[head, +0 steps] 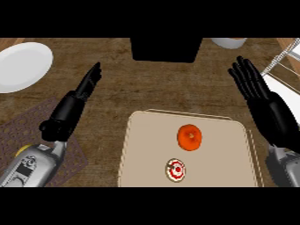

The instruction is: Pick the squash from the tray and place it in the tiered shelf

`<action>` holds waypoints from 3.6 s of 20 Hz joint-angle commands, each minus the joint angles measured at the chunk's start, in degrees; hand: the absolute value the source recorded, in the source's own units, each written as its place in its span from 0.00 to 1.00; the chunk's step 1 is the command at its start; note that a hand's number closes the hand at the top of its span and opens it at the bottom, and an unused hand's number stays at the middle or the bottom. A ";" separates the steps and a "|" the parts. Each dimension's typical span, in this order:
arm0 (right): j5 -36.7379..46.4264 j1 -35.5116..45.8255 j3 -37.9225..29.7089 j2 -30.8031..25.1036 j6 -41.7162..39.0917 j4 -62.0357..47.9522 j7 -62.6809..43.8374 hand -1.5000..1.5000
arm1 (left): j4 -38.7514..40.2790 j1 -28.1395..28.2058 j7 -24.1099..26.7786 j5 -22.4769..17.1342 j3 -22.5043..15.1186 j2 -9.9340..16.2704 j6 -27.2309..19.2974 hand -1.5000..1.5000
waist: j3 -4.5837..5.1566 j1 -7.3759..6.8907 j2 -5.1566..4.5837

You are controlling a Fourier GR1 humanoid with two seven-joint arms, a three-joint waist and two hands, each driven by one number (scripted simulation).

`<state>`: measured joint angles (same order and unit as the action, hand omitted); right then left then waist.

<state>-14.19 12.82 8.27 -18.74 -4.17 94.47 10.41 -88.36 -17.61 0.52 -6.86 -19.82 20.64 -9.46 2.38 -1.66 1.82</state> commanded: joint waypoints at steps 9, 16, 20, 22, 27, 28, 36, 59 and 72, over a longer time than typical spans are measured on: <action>28.49 -3.08 -1.80 1.71 33.38 -9.29 -12.21 1.00 | 8.25 14.30 -4.18 -5.82 10.78 4.73 -3.05 0.50 | -1.42 1.77 -1.83; 50.47 -4.50 20.56 18.41 52.65 -13.47 -24.93 0.00 | 8.67 16.89 -3.35 -10.69 15.54 8.21 2.51 0.50 | -2.16 0.16 -1.66; 67.10 -6.02 20.47 18.60 50.44 -15.25 -39.00 0.00 | 8.45 16.35 -5.94 -10.24 15.78 7.58 0.12 0.50 | -1.90 2.22 -1.05; 74.04 -5.83 19.87 18.40 47.13 -16.53 -44.27 0.00 | 9.21 17.79 -3.21 -9.97 15.98 7.91 1.25 0.50 | -1.72 2.56 -0.95; 83.00 -2.07 21.76 18.71 29.43 -15.10 -61.94 0.00 | 8.60 17.98 -3.53 -10.86 16.20 8.24 2.69 0.50 | -1.83 2.24 -0.90; 83.52 -1.86 23.41 18.72 24.67 -14.09 -64.49 0.00 | 9.23 17.86 -4.23 -10.92 16.63 8.77 2.70 0.50 | -1.90 2.26 -1.00; 76.74 6.37 27.79 18.73 -8.82 -10.05 -81.25 0.00 | 8.31 18.01 -3.63 -10.35 15.74 7.20 2.62 0.50 | -2.22 1.03 -1.48; 78.62 6.11 20.02 17.77 -15.75 -13.67 -76.52 0.00 | 6.52 19.90 -4.12 -7.72 18.46 5.61 4.69 0.50 | -2.39 1.63 -1.75; 78.96 6.00 19.70 18.70 -5.31 -25.47 -71.13 0.00 | 13.97 15.05 -2.04 -5.94 23.70 3.46 8.61 0.50 | -2.38 1.37 -1.96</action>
<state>65.23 19.55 25.91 -0.72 -16.23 75.14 -57.84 -79.43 -0.28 -4.04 -12.43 1.49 23.85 -3.18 0.03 -0.18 0.05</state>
